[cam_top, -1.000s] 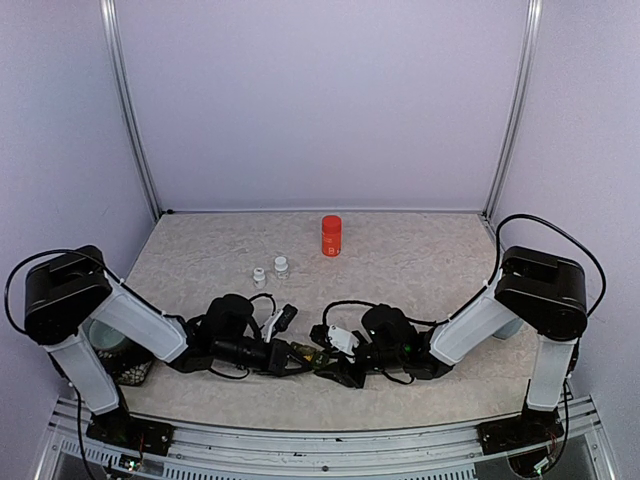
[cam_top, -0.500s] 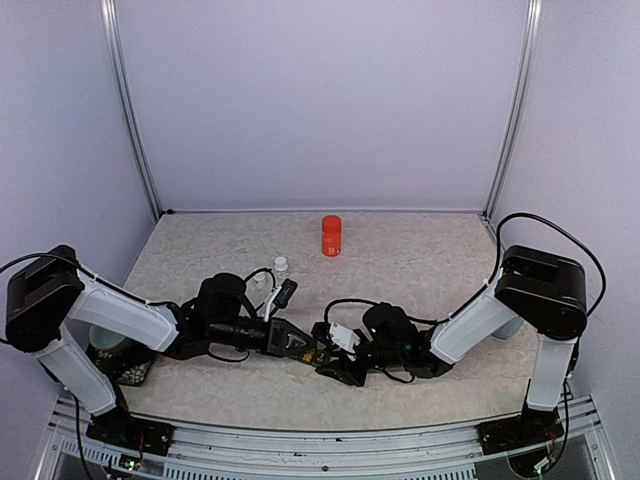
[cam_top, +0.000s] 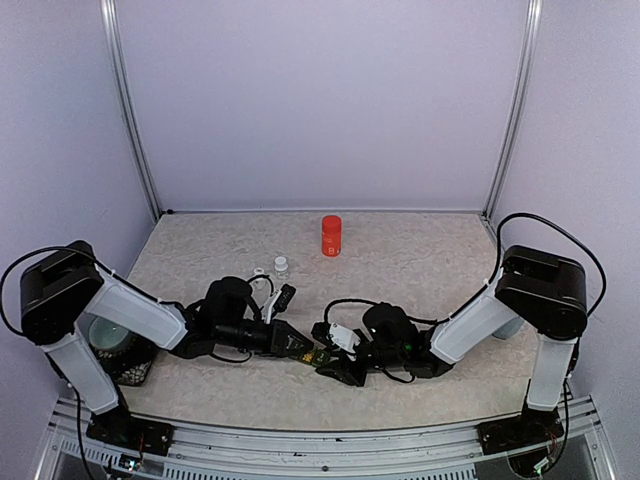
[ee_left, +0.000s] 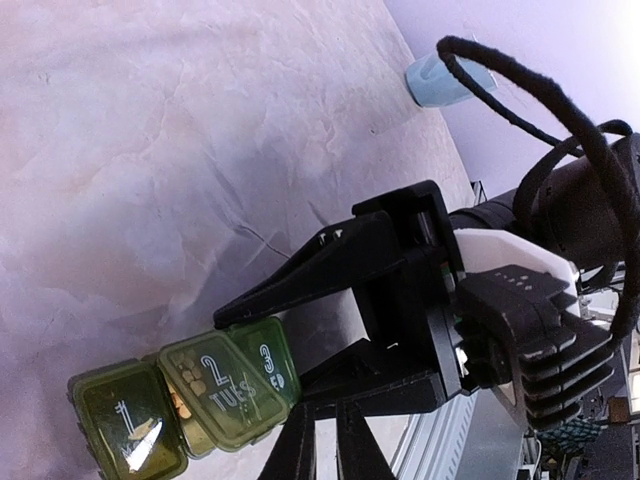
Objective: Sort the pills into containers
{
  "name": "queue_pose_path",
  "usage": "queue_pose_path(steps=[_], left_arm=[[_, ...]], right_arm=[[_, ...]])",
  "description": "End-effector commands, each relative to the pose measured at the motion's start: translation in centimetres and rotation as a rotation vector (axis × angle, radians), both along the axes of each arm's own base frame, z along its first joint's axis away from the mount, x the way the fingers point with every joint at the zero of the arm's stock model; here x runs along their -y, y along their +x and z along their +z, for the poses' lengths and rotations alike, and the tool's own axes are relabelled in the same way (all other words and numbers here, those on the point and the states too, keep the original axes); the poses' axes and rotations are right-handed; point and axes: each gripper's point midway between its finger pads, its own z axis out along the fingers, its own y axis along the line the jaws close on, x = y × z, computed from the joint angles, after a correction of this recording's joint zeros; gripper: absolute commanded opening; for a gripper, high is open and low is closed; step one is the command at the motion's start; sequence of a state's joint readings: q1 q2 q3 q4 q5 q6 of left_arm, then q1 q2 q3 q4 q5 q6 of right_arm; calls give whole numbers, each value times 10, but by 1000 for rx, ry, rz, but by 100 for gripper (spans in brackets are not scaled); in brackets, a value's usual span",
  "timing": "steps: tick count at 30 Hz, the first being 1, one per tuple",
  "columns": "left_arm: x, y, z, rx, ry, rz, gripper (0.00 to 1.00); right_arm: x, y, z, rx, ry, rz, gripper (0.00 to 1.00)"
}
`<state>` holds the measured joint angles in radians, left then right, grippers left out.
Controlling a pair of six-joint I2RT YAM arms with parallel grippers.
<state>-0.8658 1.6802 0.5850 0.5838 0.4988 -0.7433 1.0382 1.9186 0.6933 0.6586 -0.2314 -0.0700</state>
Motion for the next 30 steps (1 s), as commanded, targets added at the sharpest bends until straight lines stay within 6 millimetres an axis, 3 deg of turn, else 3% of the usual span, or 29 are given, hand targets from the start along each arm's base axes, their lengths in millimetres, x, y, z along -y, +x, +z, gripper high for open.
queue_pose_path(steps=[1,7,12,19,24,30], left_arm=[[7,14,2,14,7,17,10],[9,15,-7,-17,21,11,10],[8,3,-17,-57,37,3,10],[-1,-14,-47,-116,91,16,9],[-13,-17,-67,-160,105,45,8],[-15,-9,-68,-181,60,59,7]], right_arm=[[8,-5,-11,-36,-46,4,43],[8,-6,-11,-37,-48,5,43],[8,-5,-12,-37,-51,5,43],[7,-6,-10,-39,-44,10,43],[6,-7,-6,-40,-33,14,43],[5,-8,0,-43,-16,19,43]])
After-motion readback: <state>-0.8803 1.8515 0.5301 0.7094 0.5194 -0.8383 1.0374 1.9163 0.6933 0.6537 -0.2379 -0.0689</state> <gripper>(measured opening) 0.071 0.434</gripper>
